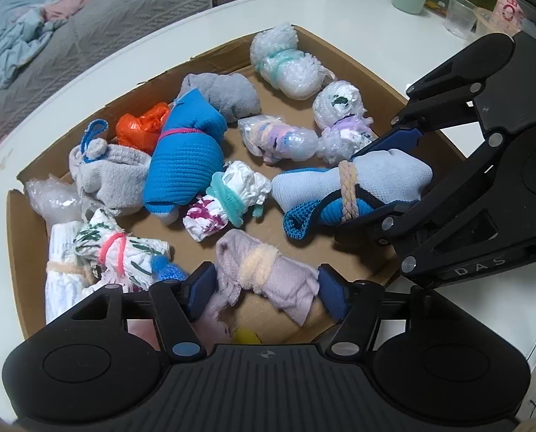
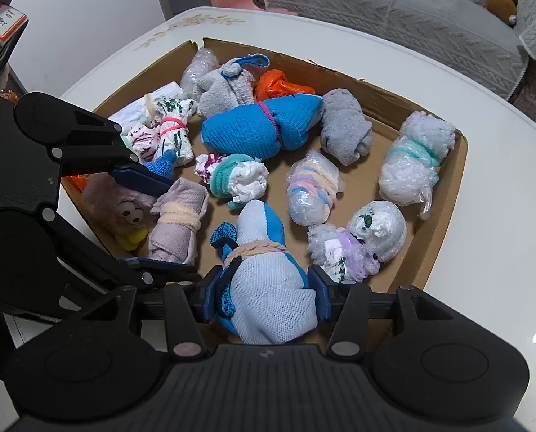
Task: Organize objects
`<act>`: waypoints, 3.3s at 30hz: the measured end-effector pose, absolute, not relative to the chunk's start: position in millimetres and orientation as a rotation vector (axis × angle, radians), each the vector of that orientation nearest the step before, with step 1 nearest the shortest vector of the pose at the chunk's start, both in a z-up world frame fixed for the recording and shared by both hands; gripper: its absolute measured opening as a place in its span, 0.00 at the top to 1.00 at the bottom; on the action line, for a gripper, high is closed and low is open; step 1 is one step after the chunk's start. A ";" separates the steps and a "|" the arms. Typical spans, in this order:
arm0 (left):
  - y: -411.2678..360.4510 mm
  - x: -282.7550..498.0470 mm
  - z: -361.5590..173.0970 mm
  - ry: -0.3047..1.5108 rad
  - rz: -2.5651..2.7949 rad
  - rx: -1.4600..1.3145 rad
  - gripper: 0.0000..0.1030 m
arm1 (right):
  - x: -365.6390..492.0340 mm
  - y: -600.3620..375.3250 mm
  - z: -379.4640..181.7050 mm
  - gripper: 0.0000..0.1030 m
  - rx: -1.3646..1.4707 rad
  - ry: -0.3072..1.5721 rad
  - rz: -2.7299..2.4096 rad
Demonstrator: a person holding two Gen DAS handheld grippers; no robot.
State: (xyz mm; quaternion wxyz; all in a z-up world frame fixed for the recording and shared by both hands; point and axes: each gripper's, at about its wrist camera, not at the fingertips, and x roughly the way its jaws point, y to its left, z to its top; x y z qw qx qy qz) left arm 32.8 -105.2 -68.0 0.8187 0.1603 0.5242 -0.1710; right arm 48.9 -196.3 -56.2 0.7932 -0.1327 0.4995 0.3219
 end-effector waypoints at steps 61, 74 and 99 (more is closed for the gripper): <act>-33.1 29.3 8.1 1.073 0.137 0.003 0.00 | 51.4 -203.1 -13.0 0.01 -0.050 0.908 0.546; -35.1 27.3 6.6 1.073 0.131 0.020 0.00 | 50.8 -201.4 -13.8 0.01 -0.073 0.907 0.554; -26.6 26.6 7.3 1.064 0.153 0.006 0.00 | 50.4 -203.7 -14.3 0.01 -0.098 0.911 0.563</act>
